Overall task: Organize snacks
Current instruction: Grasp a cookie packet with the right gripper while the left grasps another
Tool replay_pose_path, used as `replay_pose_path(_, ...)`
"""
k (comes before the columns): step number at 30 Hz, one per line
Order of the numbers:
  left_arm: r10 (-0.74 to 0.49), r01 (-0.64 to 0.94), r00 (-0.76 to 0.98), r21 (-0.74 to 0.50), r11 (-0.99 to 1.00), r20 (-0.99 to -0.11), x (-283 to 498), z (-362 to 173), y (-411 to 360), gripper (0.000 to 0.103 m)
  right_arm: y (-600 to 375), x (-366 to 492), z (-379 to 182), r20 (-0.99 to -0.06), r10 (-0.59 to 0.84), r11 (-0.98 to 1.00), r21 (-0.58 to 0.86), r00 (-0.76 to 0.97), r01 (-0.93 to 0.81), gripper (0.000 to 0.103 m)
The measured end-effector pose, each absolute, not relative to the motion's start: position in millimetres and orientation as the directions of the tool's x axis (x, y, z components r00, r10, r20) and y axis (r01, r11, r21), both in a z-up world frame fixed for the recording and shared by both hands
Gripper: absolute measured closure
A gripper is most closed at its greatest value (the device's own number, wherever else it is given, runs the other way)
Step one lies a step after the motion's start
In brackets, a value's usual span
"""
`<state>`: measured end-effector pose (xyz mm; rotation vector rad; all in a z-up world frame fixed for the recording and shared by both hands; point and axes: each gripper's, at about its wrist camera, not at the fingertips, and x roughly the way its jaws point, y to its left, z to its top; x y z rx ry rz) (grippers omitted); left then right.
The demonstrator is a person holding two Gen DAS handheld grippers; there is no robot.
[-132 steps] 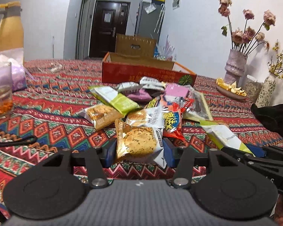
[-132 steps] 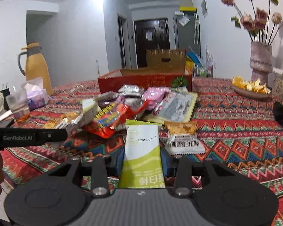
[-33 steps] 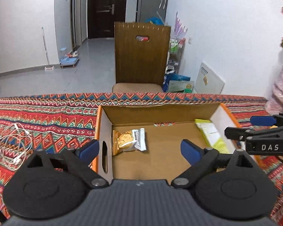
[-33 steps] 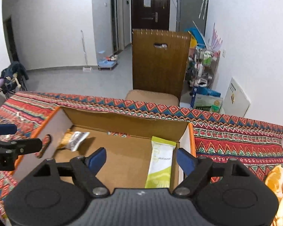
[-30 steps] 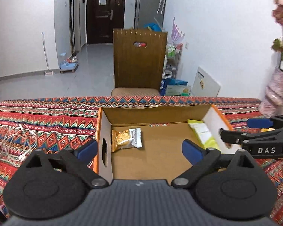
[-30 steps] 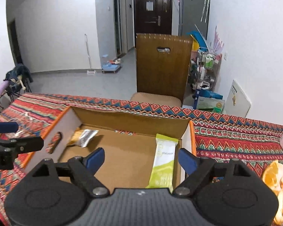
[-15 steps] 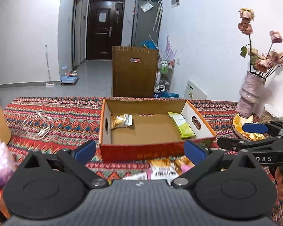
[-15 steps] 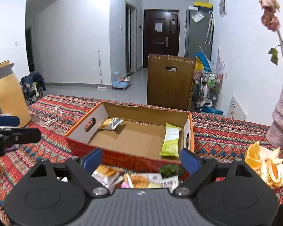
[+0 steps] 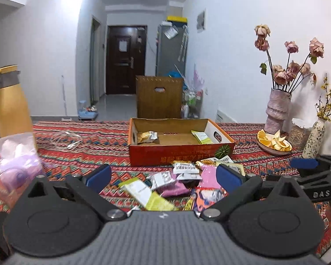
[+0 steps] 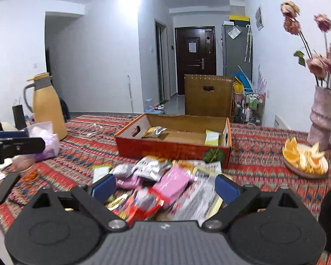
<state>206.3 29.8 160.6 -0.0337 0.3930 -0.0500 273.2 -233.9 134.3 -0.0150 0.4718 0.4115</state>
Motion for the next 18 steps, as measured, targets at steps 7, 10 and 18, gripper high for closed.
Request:
replay_pose_path(7, -0.075, 0.057, 0.936, -0.063, 0.996, -0.343, 137, 126, 31, 0.000, -255, 207, 94, -0.455, 0.389, 0.919, 0.132, 0.801, -0.371, 0.004)
replay_pose_path(10, -0.062, 0.030, 0.934, -0.094, 0.995, -0.353, 115, 108, 35, 0.000, -258, 180, 77, -0.456, 0.364, 0.930, 0.124, 0.812, -0.347, 0.003)
replay_pose_path(18, -0.008, -0.012, 0.912, -0.046, 0.999, -0.410, 78, 58, 30, 0.000, -259, 120, 37, -0.462, 0.331, 0.942, 0.108, 0.823, -0.318, 0.003)
